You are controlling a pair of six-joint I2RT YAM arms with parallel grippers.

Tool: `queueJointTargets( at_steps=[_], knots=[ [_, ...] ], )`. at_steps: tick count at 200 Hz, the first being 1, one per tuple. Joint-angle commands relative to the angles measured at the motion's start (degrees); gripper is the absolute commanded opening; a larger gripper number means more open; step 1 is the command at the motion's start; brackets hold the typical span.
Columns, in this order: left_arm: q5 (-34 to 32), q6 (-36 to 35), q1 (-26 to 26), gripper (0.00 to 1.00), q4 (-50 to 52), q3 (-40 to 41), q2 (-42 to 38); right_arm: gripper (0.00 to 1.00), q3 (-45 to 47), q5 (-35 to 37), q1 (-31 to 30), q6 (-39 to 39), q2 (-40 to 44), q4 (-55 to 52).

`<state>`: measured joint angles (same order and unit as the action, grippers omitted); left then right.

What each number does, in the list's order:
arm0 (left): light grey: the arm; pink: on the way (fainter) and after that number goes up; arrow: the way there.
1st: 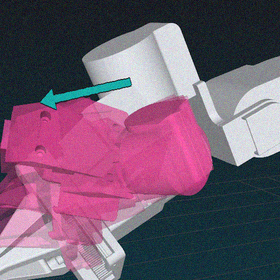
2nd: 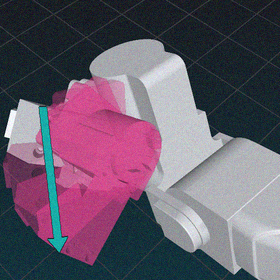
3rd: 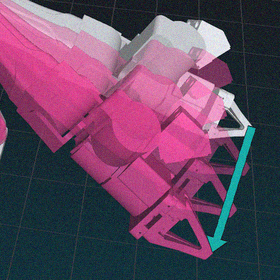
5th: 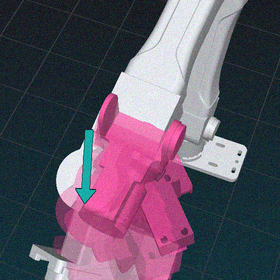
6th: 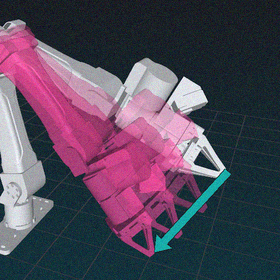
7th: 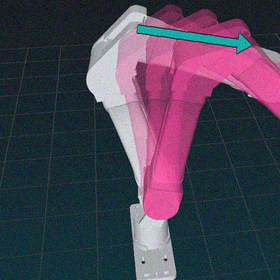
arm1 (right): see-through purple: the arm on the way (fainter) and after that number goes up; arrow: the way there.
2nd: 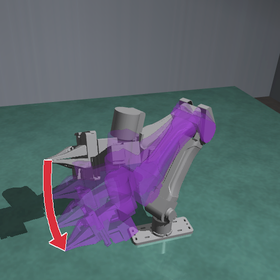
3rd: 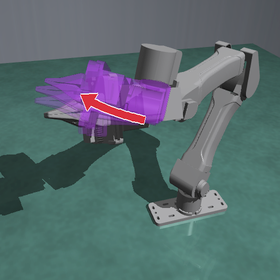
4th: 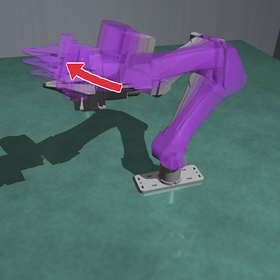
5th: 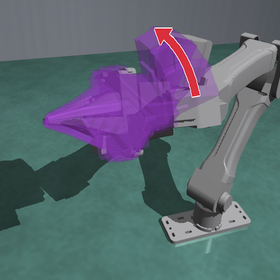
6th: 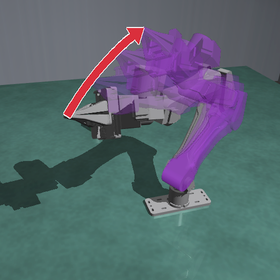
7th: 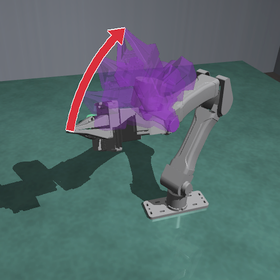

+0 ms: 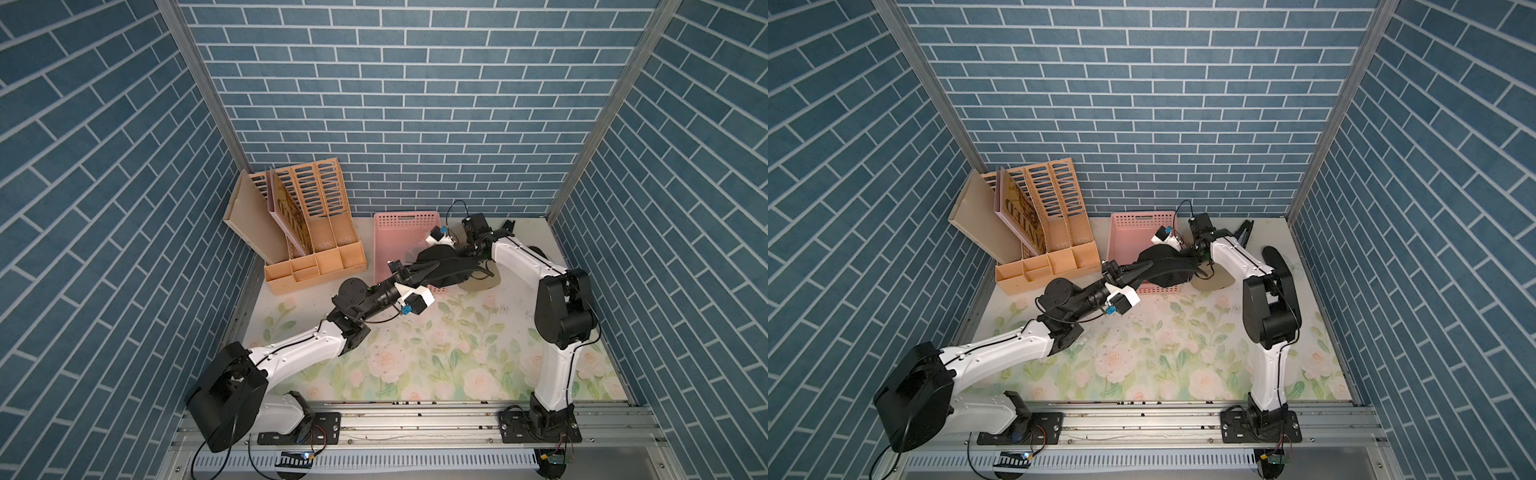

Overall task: Turn the baseball cap inside out
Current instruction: Turn over the baseball cap.

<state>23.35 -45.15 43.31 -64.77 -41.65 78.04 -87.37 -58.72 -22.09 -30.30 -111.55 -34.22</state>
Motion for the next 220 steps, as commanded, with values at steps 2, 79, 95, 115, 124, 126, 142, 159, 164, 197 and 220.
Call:
queueJointTargets(
  at_steps=[2,79,95,115,124,126,142,159,164,197,220],
  knots=[
    [-5.76,4.4,-1.8,0.0,-19.68,-1.61,1.83,0.16,7.16,-1.62,0.64,6.7,5.95,12.4],
    [-10.31,7.58,-3.58,0.0,-22.12,0.91,3.97,0.55,20.18,1.45,5.76,34.81,18.74,40.29],
    [-11.39,9.29,-3.54,0.0,-23.76,2.03,3.53,0.59,19.59,4.22,8.41,42.87,19.3,44.08],
    [-11.75,11.49,-3.62,0.0,-23.94,2.36,2.95,0.63,18.34,9.09,10.27,47.08,20.01,44.2],
    [-11.83,12.42,-3.66,0.0,-24.12,2.36,2.87,0.65,18.21,11.43,10.67,47.48,20.59,43.92],
    [-11.95,12.66,-3.67,0.0,-24.18,2.36,2.85,0.65,18.23,11.98,10.75,47.56,20.76,43.78],
    [-12.66,14.91,-3.67,0.0,-25.31,2.32,2.82,0.68,17.83,13.43,11.06,47.7,20.93,42.8],
    [-12.17,17.16,-3.67,0.0,-26.62,2.19,2.56,0.72,16.84,13.09,11.14,47.79,19.97,41.27],
    [-11.77,17.67,-3.67,0.0,-26.63,2.03,2.33,0.73,16.31,12.73,11.19,47.79,19.3,40.34],
    [-3.17,20.09,-3.65,0.0,-25.03,1.34,-0.05,0.76,11.43,13.06,11.34,49.24,13.56,33.92],
    [9.21,21.09,-4.19,0.0,-20.35,0.55,-2.59,0.82,9.63,10.04,11.37,53.8,10.73,35.61]
  ],
)
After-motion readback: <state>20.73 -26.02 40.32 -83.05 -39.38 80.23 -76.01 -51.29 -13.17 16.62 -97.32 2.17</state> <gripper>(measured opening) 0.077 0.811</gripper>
